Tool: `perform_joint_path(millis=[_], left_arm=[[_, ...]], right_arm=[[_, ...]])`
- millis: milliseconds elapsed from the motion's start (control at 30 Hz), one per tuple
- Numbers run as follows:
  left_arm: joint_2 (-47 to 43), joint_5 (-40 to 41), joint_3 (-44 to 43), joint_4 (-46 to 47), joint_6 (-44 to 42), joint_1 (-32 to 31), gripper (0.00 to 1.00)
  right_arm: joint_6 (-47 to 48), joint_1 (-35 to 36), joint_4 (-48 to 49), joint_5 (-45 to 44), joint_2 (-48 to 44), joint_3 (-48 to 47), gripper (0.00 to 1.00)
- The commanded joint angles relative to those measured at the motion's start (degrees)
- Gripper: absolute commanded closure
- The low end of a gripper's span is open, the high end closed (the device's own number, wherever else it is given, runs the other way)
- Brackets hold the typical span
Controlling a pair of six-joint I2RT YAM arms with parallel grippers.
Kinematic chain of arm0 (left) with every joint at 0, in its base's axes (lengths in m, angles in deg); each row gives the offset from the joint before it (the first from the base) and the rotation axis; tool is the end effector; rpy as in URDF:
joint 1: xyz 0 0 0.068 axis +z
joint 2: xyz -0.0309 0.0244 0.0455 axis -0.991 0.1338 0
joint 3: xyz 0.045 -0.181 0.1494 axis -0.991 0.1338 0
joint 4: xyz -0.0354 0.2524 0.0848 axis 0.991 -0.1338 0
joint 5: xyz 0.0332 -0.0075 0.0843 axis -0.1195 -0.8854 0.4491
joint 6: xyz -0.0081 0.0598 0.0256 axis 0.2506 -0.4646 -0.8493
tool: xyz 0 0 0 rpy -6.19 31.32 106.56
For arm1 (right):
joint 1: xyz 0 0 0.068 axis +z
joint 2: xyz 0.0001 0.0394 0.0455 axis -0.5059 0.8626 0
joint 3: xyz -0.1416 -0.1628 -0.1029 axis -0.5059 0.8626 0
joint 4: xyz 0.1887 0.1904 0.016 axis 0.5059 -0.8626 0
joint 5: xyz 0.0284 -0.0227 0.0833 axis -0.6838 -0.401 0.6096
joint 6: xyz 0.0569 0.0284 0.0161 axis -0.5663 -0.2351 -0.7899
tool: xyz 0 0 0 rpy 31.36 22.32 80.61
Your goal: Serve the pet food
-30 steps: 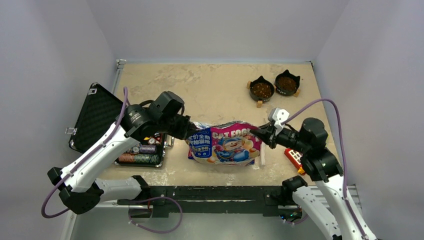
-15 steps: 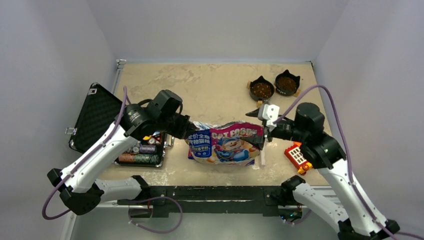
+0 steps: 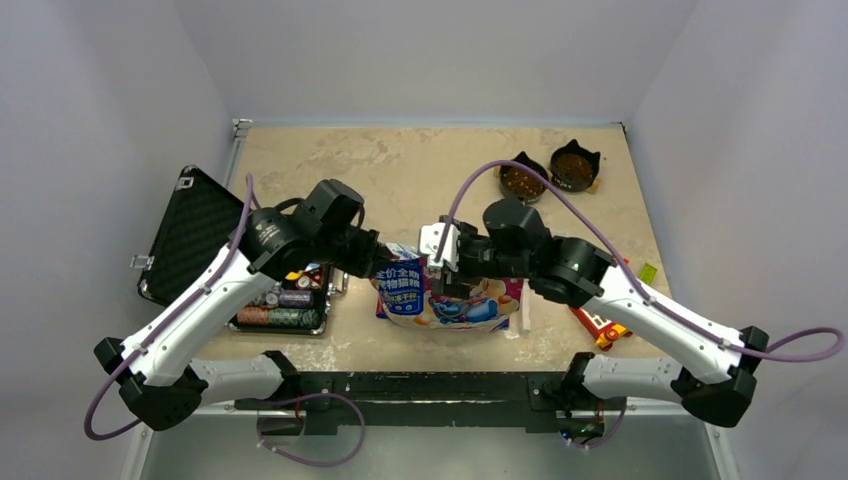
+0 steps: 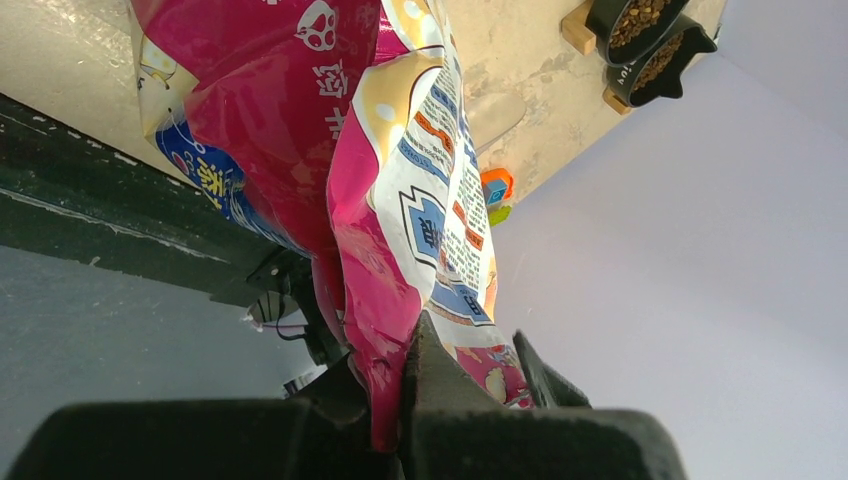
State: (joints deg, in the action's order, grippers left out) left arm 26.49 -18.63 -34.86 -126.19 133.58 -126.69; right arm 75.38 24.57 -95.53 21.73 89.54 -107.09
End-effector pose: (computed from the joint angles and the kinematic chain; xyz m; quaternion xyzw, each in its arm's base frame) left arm 0.1676 -0.1646 0.3420 -0.5282 0.7925 -0.2992 0.0582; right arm 0.1421 0.2288 0.3574 -0.6223 0.5648 0.2361 0.4879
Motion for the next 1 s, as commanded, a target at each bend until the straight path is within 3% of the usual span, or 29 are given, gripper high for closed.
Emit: perform_joint_path(millis=[0, 167, 367, 500, 667, 733, 767, 900, 967], left_arm=[[-2.4, -1.22, -1.09, 0.23, 1.36, 0.26, 1.0], [-1.75, -1.6, -1.16, 0.12, 1.15, 0.26, 1.0], [-1.43, -0.29, -1.89, -0.8, 0.42, 0.26, 1.0], [-1.78, 2.13, -2.42, -1.78, 0.32, 0.26, 1.0], [-2.37, 3.43, -2.44, -2.09, 0.36, 0.26, 1.0], [-2.6, 3.44, -2.3, -2.3, 0.44, 0.26, 1.0], [-2.78, 3.44, -2.08, -2.27, 0.61, 0.26, 1.0], [-3.49, 3.35, -1.51, -2.27, 0.8, 0.26, 1.0], [-3.61, 3.33, -1.39, -2.29, 0.84, 0.26, 1.0]], right_arm=[[0.71, 1.29, 1.65, -13.4, 1.73, -1.93, 0.28], [0.46, 1.29, -0.45, -17.8, 4.15, -3.2, 0.42], [0.67, 1.29, -3.25, -15.29, 3.55, -2.72, 0.72], [0.62, 1.3, -3.71, -16.04, 0.82, -1.08, 1.0], [1.24, 0.78, -4.35, -16.84, -2.86, 1.42, 1.0], [0.89, -0.64, -3.73, -16.85, -4.28, 2.78, 0.82], [0.7, -1.63, -3.73, -16.51, -4.79, 3.22, 0.79], [0.12, -5.38, -4.28, -14.81, -5.77, 3.97, 0.74], [0.21, -6.51, -4.93, -14.8, -5.87, 3.76, 0.81]])
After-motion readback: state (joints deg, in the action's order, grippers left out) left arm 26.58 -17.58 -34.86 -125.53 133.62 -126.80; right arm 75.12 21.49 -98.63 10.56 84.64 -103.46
